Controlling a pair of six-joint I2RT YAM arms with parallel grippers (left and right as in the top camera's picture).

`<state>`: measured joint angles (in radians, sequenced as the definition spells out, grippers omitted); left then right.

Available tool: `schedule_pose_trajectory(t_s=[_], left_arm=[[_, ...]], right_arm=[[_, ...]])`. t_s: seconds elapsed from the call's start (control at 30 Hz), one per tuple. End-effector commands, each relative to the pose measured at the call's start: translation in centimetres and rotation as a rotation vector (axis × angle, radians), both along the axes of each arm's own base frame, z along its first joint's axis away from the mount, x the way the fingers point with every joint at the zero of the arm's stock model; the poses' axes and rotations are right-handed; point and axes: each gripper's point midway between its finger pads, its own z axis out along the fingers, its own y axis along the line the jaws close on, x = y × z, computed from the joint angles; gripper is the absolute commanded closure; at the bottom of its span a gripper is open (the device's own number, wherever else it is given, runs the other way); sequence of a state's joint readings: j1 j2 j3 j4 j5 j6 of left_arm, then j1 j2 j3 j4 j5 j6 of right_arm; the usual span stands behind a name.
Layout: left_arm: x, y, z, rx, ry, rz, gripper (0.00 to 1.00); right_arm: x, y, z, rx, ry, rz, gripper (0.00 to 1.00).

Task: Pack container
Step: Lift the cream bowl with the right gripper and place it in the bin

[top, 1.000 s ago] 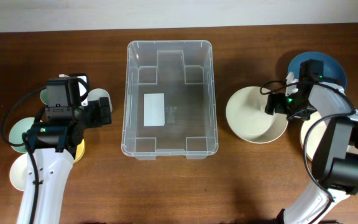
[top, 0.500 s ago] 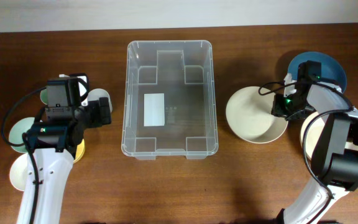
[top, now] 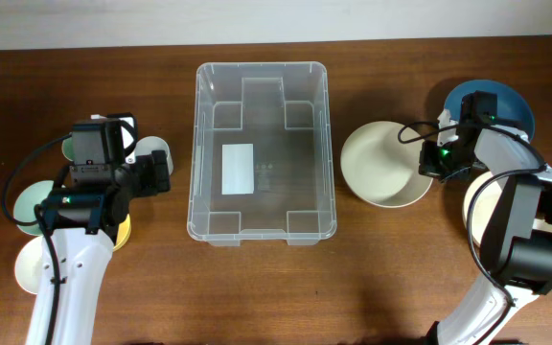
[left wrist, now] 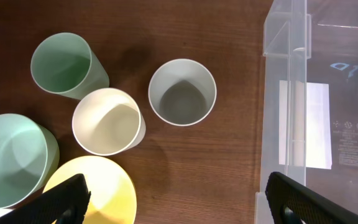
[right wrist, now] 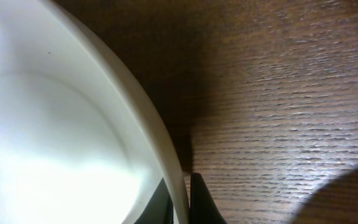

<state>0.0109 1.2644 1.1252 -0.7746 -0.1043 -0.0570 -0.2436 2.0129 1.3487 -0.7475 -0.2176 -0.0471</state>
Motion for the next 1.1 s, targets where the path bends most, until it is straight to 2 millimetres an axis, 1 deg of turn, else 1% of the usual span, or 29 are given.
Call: schedule_pose_trajectory(t_s=[0.0,0.03,0.13,0.23,0.27,0.3,0.33,0.37,0.43,0.47,0.53,0.57,0.6,0.67,0.7,0.77,0.83,0.9,1.0,1.03,1.07], left_arm=[[0.4,0.1,0.8,-0.008,-0.020,0.011,0.07],[0.4,0.1,0.8,-0.008,-0.020,0.011,0.07],[0.4,0.1,0.8,-0.008,-0.020,0.011,0.07],[0.4,0.1,0.8,-0.008,-0.020,0.011,0.07],[0.4,0.1,0.8,-0.008,-0.020,0.011,0.07],[0.4,0.1,0.8,-0.008,-0.020,0.011,0.07],[0.4,0.1,0.8,-0.008,-0.020,0.011,0.07],[0.4,0.1,0.8,-0.008,-0.020,0.011,0.07],[0.4,0.1,0.8,-0.008,-0.020,0.011,0.07],[0.4,0.1,0.8,-0.008,-0.020,0.011,0.07],[0.4,0.1,0.8,-0.008,-0.020,0.012,0.07],[0.4,0.1,0.8,-0.009,-0.020,0.012,0.08],[0.4,0.1,0.8,-0.009,-0.020,0.012,0.07],[0.4,0.2,0.9,-0.009,-0.023,0.016,0.07],[0.4,0.6,1.1,-0.018,-0.027,0.038,0.07],[0.4,2.1,1.7,-0.054,-0.044,0.127,0.07],[0.2,4.2,2.5,-0.093,-0.065,0.228,0.07],[0.1,5.8,3.1,-0.122,-0.087,0.286,0.07],[-0.4,8.0,3.3,-0.135,-0.099,0.346,0.07],[-0.6,8.6,3.3,-0.136,-0.100,0.368,0.06],[-0.8,9.0,3.3,-0.135,-0.100,0.377,0.06]], right_arm=[[1.2,0.1,1.4,0.019,-0.044,-0.024,0.96],[1.9,0.4,2.4,0.037,-0.075,-0.020,0.96],[3.8,0.0,6.0,0.044,-0.160,-0.089,0.96],[5.6,-0.2,10.9,0.036,-0.274,-0.116,0.96],[6.4,-0.1,13.4,0.029,-0.336,-0.114,0.96],[6.8,0.1,14.7,0.028,-0.365,-0.115,0.96],[7.3,0.4,16.5,0.022,-0.406,-0.104,0.96],[7.8,1.1,18.8,0.017,-0.459,-0.084,0.96],[8.5,2.8,22.0,0.015,-0.533,-0.044,0.96],[9.0,4.7,24.5,0.019,-0.590,-0.001,0.96],[9.6,7.6,26.7,0.027,-0.645,0.059,0.96],[9.8,8.9,27.5,0.022,-0.667,0.083,0.96],[10.1,10.5,28.0,0.010,-0.691,0.118,0.96],[10.4,13.2,28.3,-0.024,-0.721,0.156,0.96],[10.5,14.6,28.3,-0.044,-0.732,0.192,0.96],[10.7,17.3,27.7,-0.087,-0.744,0.273,0.96],[10.9,19.9,26.5,-0.121,-0.743,0.342,0.96],[11.1,21.7,25.2,-0.156,-0.736,0.388,0.96],[11.9,24.1,22.2,-0.170,-0.706,0.427,0.96],[12.1,24.7,20.9,-0.169,-0.687,0.440,0.96],[12.2,25.3,19.7,-0.168,-0.669,0.451,0.96]])
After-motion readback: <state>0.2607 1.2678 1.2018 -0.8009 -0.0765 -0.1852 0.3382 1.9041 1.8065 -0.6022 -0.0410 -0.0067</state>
